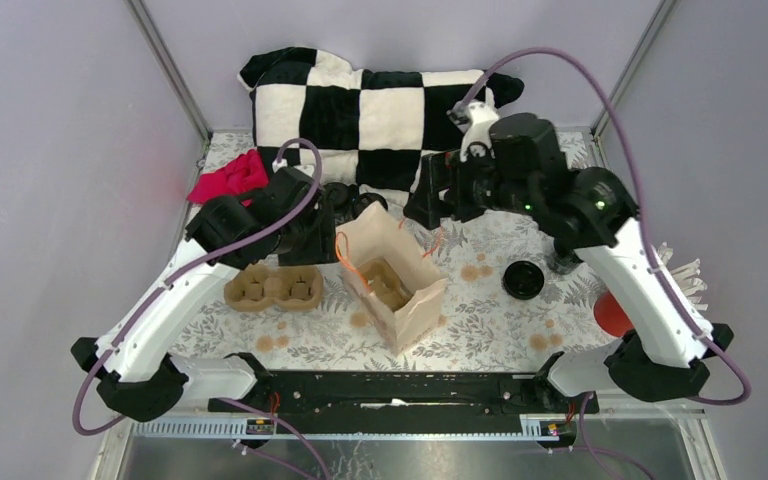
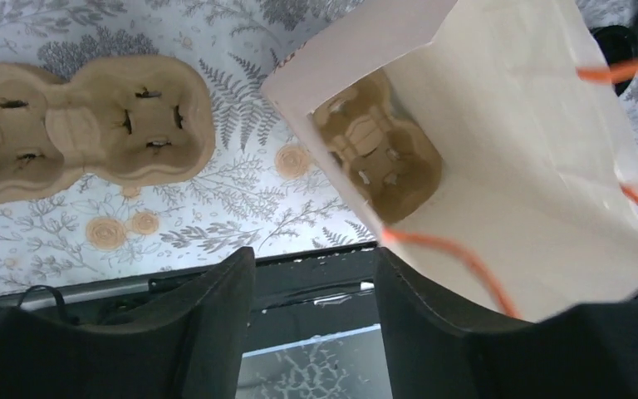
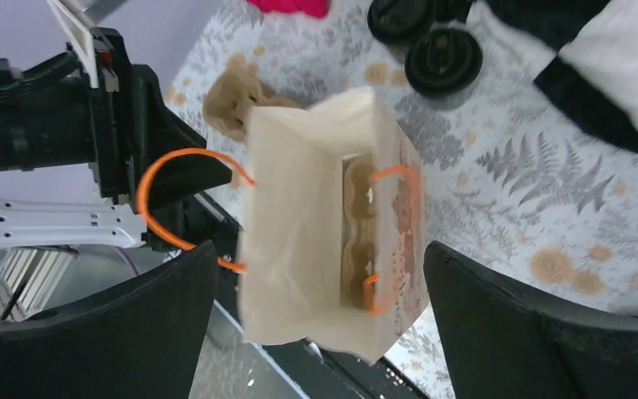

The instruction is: Pack the takeout coffee

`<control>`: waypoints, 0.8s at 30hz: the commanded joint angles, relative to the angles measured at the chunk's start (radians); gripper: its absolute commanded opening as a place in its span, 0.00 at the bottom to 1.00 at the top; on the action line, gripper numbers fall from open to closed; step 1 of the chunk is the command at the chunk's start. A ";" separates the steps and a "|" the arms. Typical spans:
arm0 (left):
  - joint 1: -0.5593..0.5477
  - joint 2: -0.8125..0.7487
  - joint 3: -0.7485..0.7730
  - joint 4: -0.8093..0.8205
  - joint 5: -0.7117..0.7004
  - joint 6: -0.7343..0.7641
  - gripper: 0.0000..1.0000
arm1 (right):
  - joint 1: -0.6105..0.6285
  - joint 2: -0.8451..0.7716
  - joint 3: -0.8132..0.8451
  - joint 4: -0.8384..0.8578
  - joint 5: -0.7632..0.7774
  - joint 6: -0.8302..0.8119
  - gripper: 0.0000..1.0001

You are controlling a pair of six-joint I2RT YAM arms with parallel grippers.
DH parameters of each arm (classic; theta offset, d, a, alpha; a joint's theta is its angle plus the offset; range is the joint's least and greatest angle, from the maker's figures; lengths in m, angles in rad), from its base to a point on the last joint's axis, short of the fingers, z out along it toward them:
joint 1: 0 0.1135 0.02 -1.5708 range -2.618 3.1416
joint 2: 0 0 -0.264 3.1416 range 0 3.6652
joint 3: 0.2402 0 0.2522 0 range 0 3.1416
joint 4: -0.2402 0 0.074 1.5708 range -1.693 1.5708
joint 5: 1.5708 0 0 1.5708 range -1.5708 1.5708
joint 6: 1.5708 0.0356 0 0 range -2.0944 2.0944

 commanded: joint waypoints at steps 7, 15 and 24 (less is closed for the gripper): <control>0.114 0.247 0.545 -0.083 -0.143 0.043 0.91 | -0.063 -0.070 0.175 -0.140 0.351 -0.023 1.00; 0.184 0.380 0.428 0.144 0.192 0.277 0.91 | -0.314 -0.109 -0.050 -0.102 0.141 -0.111 1.00; 0.166 0.384 0.261 0.252 0.195 0.357 0.73 | -0.390 -0.103 -0.281 0.013 -0.036 -0.091 1.00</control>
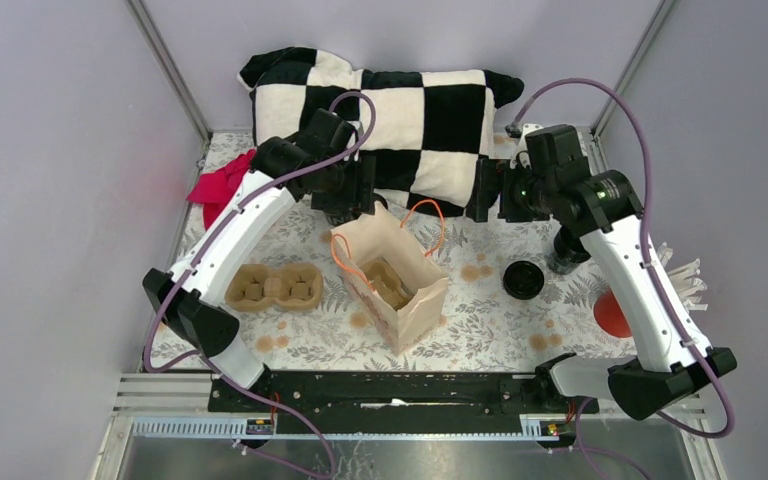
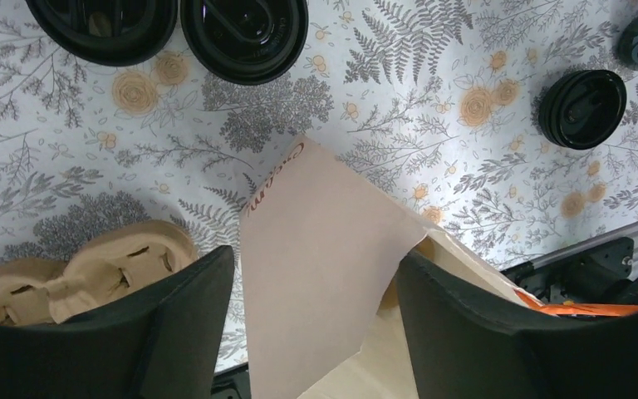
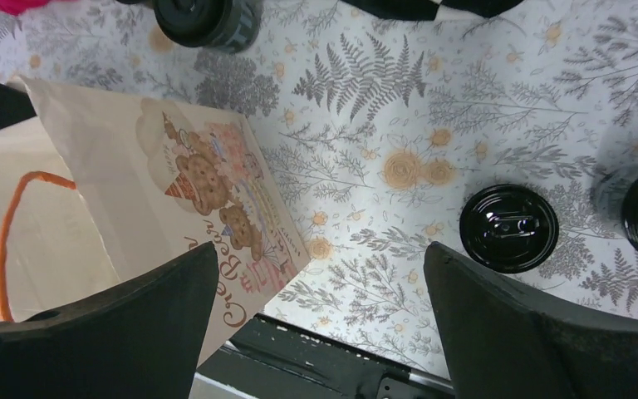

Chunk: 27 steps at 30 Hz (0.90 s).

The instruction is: Pack the takeout coffee

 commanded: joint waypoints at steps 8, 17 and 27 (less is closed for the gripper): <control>-0.037 -0.008 -0.013 0.089 -0.008 0.107 0.40 | -0.010 0.113 -0.036 0.090 -0.075 -0.058 1.00; -0.046 -0.147 -0.160 0.097 -0.070 0.020 0.00 | -0.007 0.237 -0.077 0.293 -0.176 -0.072 0.98; -0.008 -0.353 -0.263 -0.154 -0.267 -0.356 0.00 | 0.108 0.476 0.004 0.374 -0.136 -0.152 0.95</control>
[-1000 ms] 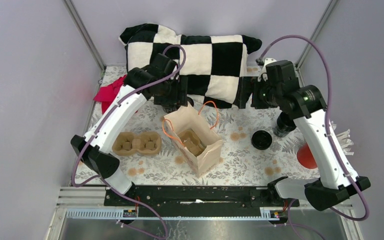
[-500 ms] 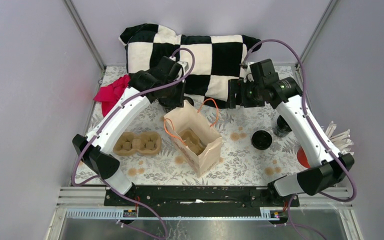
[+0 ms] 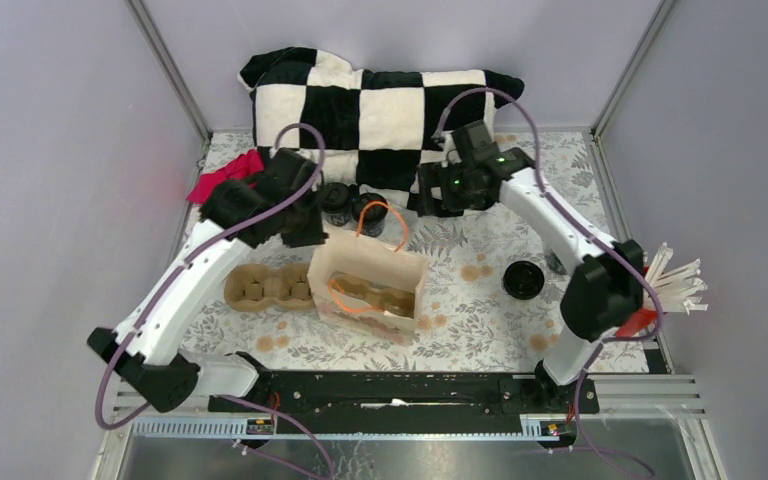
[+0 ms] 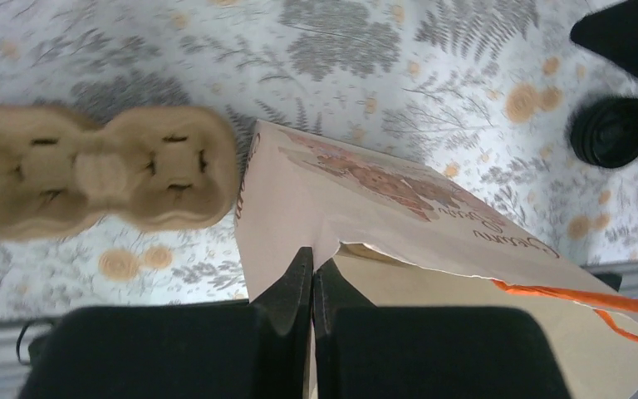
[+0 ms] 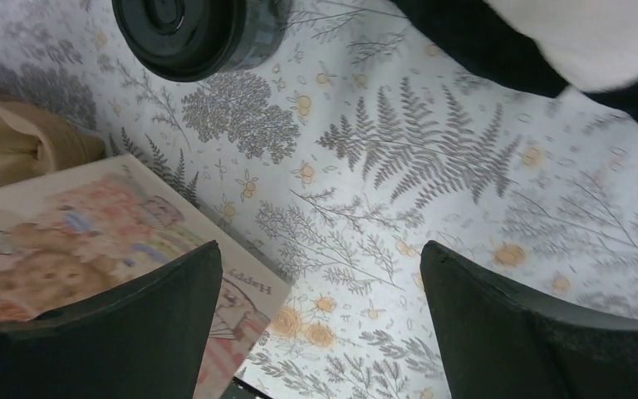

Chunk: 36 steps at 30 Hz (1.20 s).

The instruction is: Pack the takeout coffee

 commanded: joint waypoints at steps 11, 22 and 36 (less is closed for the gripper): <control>0.156 -0.151 -0.060 -0.220 -0.306 -0.170 0.00 | 0.195 0.326 0.371 -0.010 0.123 -0.151 0.98; 0.207 -0.219 -0.040 -0.153 -0.302 -0.030 0.00 | 0.206 0.403 0.396 0.026 0.077 -0.127 0.98; 0.207 -0.380 -0.191 0.012 -0.106 0.033 0.00 | 0.243 0.455 0.429 0.051 0.132 -0.150 1.00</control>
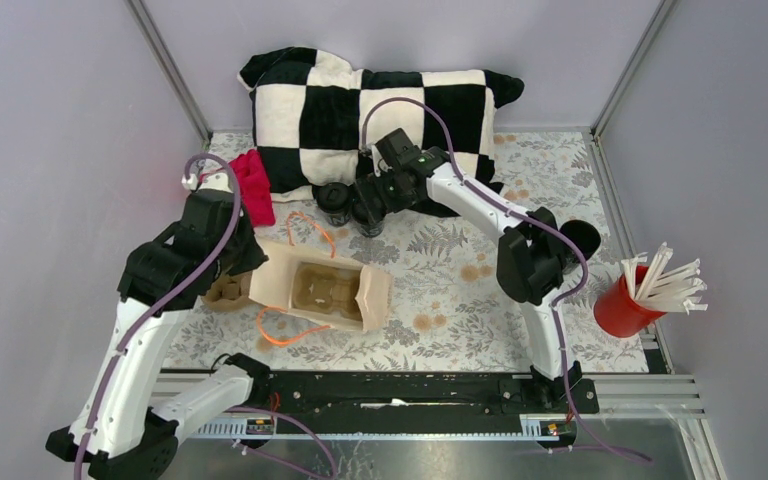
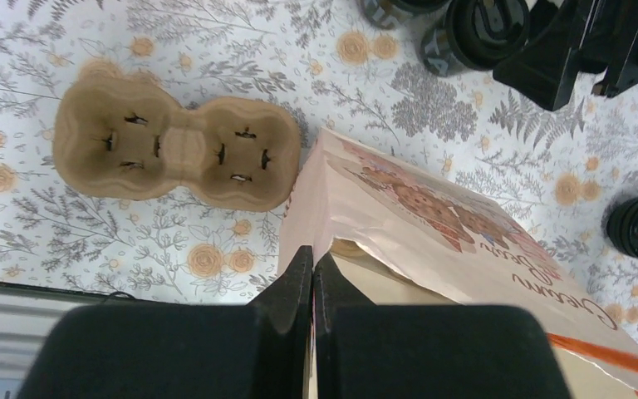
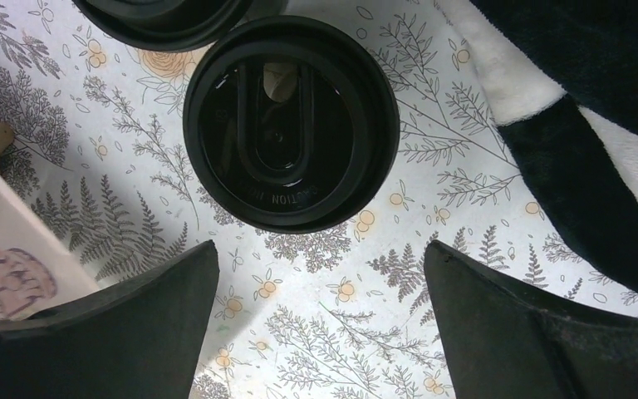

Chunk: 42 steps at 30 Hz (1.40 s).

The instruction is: Pack the takeout coffee

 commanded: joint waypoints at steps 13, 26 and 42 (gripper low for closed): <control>0.004 -0.010 -0.089 0.097 0.186 0.028 0.00 | 0.044 0.123 0.278 0.010 0.083 -0.031 0.81; 0.004 -0.016 -0.119 0.132 0.213 0.019 0.00 | 0.078 0.165 0.312 -0.022 0.104 -0.119 0.86; 0.004 -0.018 -0.118 0.136 0.218 0.016 0.00 | 0.119 0.221 0.365 -0.061 0.257 -0.175 0.89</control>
